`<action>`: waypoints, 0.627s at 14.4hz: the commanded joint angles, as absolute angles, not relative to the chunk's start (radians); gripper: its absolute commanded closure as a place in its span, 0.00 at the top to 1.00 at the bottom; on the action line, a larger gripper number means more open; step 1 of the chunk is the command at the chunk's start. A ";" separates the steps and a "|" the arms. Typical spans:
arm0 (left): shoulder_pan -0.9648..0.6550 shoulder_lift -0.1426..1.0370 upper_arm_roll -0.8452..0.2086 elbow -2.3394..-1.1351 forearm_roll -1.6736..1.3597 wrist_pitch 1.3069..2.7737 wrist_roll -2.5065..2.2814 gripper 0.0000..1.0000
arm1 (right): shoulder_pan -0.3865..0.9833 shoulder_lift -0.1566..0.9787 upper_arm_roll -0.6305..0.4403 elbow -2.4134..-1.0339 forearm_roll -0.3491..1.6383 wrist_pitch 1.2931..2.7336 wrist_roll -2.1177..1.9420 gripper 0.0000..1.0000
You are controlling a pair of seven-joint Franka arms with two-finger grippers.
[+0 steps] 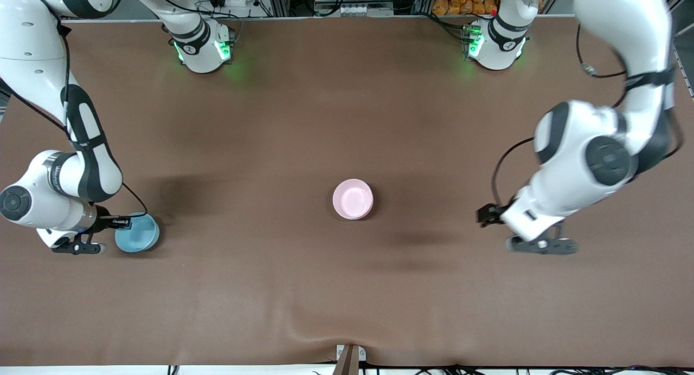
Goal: Stack pink and blue bowls on white bowl
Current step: 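Grasp the blue bowl rim with the right gripper while the left gripper withdraws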
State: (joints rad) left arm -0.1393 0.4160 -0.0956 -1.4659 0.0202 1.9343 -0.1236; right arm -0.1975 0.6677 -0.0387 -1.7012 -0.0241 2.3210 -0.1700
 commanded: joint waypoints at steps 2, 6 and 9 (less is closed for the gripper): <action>-0.045 0.290 -0.110 -1.490 0.040 1.806 0.027 1.00 | -0.204 0.686 -0.025 -1.635 -0.023 2.335 -0.173 0.00; 0.000 0.180 -0.112 -1.490 0.022 1.654 0.025 1.00 | -0.199 0.637 0.040 -1.615 -0.021 2.329 -0.167 0.00; -0.006 0.074 -0.112 -1.488 0.017 1.539 -0.043 1.00 | -0.195 0.582 0.101 -1.628 0.059 2.278 -0.128 0.00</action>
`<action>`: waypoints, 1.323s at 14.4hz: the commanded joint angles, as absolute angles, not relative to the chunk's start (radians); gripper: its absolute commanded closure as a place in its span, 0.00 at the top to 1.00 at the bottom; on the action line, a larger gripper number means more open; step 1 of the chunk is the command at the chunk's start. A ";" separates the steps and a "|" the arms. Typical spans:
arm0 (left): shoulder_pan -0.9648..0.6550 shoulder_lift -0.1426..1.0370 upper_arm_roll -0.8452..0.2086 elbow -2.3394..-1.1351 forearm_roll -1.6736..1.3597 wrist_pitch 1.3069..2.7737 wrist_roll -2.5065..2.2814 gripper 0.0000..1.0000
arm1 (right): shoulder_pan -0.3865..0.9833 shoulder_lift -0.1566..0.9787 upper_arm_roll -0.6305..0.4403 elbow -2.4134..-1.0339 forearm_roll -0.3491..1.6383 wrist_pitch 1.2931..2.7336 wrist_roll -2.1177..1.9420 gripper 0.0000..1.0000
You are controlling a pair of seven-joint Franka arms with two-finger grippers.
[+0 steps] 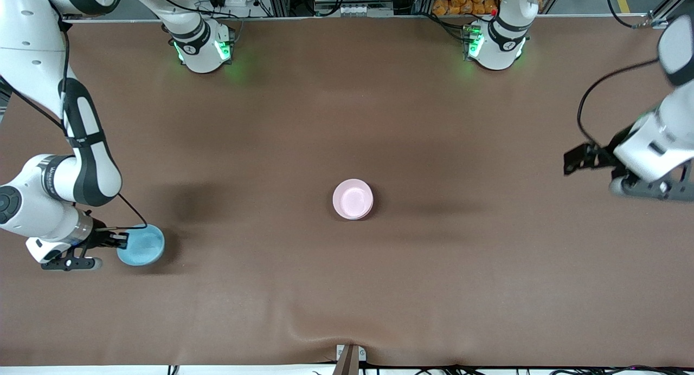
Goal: Stack pink and blue bowls on white bowl
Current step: 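Grasp the blue bowl rim with the right gripper while the left gripper withdraws, then carry the blue bowl with the right gripper over the pink bowl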
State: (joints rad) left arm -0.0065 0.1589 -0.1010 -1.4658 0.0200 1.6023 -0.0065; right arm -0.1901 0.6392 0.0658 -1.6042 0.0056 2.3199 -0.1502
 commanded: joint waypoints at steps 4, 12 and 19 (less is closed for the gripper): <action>-0.008 -0.055 -0.106 -1.499 -0.017 1.410 -0.052 1.00 | -0.161 0.497 0.167 -1.629 0.150 2.130 0.042 0.00; 0.002 -0.046 -0.039 -1.512 -0.052 1.497 0.044 1.00 | 0.243 0.434 0.173 -1.695 0.152 2.193 0.768 0.00; 0.011 -0.048 -0.009 -1.534 -0.049 1.497 0.005 1.00 | 0.359 0.480 0.175 -1.738 0.276 2.333 0.867 0.00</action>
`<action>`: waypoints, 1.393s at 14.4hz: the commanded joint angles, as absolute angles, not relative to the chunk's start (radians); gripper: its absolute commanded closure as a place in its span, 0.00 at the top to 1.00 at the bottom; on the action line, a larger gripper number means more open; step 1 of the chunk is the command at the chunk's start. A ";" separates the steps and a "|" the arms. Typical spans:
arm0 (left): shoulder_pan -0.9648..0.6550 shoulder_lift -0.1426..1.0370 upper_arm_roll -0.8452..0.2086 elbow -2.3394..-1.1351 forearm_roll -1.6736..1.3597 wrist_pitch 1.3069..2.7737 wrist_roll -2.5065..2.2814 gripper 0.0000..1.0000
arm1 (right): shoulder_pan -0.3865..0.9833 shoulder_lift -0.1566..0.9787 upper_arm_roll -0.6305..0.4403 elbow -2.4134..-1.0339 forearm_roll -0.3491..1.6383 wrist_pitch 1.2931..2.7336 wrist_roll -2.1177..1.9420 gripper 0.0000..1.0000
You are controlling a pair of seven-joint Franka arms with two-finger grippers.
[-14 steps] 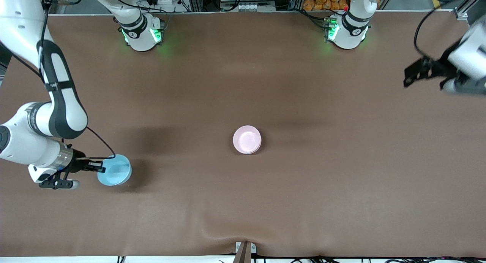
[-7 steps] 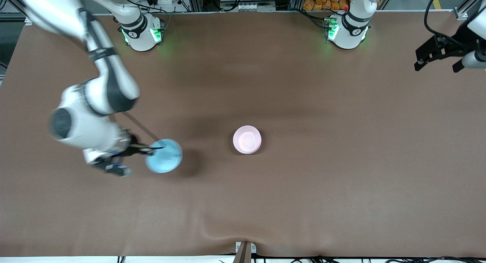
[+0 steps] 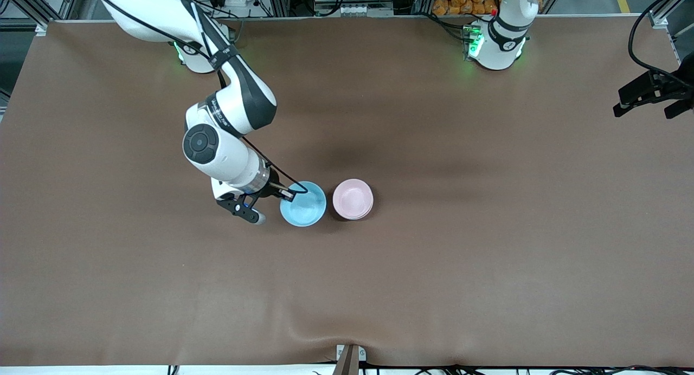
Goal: Stack pink and blue bowls on white bowl
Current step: 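Carry the blue bowl with the right gripper over the pink bowl, then lower the blue bowl into the pink bowl and open the right gripper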
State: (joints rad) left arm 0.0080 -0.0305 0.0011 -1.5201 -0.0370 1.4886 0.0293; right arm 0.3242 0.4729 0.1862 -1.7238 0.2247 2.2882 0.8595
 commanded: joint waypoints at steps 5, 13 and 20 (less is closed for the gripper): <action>0.006 -0.046 -0.011 -1.529 -0.028 1.494 -0.043 1.00 | 0.469 0.534 0.175 -1.746 0.278 2.452 0.942 0.00; 0.002 -0.034 -0.026 -1.520 -0.021 1.494 -0.034 1.00 | 0.526 0.591 0.173 -1.746 0.276 2.513 0.991 0.00; 0.009 -0.028 -0.026 -1.517 -0.020 1.491 -0.028 1.00 | 0.528 0.610 0.169 -1.741 0.275 2.543 0.991 0.00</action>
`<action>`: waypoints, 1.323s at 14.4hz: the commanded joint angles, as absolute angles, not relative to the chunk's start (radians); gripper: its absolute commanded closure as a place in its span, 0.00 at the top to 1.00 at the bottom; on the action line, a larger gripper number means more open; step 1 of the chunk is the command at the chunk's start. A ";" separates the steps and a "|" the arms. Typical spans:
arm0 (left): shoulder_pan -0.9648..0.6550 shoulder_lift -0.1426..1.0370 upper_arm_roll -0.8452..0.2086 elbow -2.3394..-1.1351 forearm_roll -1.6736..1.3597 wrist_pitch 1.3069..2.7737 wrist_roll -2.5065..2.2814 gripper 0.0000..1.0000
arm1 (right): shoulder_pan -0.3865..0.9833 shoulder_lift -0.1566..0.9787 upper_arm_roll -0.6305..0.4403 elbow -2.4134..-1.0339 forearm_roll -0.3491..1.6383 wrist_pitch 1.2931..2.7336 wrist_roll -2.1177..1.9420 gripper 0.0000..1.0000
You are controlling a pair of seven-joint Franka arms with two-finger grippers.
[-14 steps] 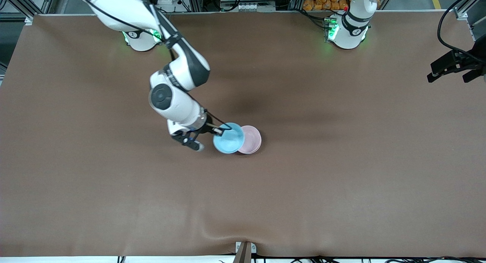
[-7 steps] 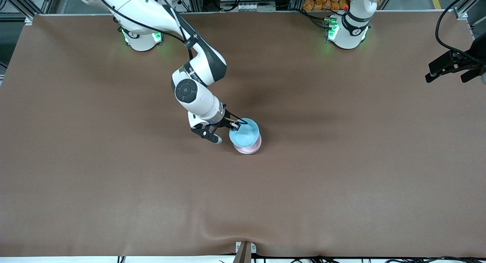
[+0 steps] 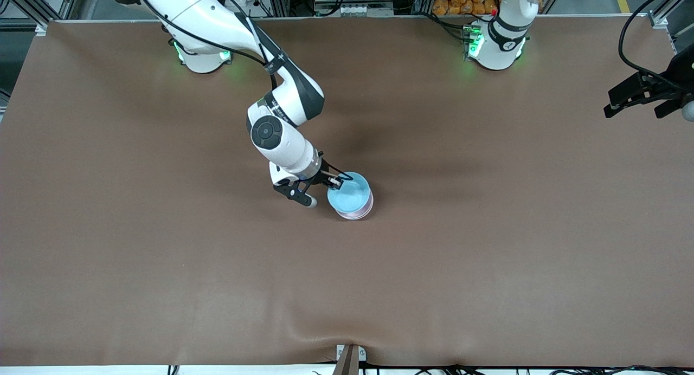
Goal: Stack pink and blue bowls on white bowl
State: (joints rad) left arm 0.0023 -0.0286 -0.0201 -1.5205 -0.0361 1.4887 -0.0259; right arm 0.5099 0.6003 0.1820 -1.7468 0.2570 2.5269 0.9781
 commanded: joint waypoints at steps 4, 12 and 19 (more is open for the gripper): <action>0.014 -0.028 -0.025 -1.516 -0.029 1.490 -0.023 1.00 | 0.526 0.608 0.166 -1.740 0.265 2.542 0.986 1.00; 0.009 -0.026 -0.025 -1.516 -0.029 1.485 -0.028 1.00 | 0.372 0.411 0.078 -1.743 0.252 2.237 0.772 1.00; 0.006 -0.026 -0.026 -1.513 -0.025 1.486 -0.025 1.00 | 0.088 0.243 0.067 -1.749 0.142 2.010 0.387 1.00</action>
State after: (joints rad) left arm 0.0036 -0.0264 -0.0210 -1.5206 -0.0356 1.4886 -0.0259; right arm 0.1448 0.3273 0.0477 -1.7138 0.1979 2.0675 0.4581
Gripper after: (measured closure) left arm 0.000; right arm 0.000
